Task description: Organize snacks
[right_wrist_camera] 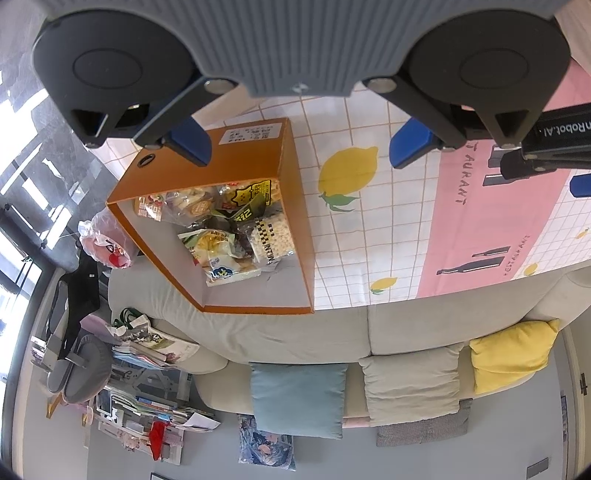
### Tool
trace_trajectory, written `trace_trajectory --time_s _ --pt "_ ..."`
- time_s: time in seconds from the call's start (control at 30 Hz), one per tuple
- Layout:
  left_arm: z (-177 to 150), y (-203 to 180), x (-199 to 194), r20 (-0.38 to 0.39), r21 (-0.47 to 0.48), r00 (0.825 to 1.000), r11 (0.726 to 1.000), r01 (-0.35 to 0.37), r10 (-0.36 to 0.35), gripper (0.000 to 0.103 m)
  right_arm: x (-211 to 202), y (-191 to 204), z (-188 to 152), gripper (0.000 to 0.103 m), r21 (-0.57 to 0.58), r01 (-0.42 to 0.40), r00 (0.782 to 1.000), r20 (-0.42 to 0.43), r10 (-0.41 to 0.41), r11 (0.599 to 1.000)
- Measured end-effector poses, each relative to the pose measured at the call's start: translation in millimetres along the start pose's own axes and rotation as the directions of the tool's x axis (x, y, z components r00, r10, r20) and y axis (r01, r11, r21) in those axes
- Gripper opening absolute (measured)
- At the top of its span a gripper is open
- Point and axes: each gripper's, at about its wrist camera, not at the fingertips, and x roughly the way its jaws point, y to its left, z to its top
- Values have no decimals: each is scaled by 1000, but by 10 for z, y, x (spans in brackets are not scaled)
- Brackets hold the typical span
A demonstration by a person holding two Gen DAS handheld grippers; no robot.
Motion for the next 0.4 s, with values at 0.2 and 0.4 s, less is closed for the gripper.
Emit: trace_trajectory --time_s 0.2,0.4 --pt "1 15 8 -4 -3 1000 1000 0 0 103 7 1 10 100 1 -2 1000 -4 2 1000" --pt "-22 29 5 4 -7 1000 1000 4 -4 103 24 -1 6 100 1 -7 1000 -13 7 1000"
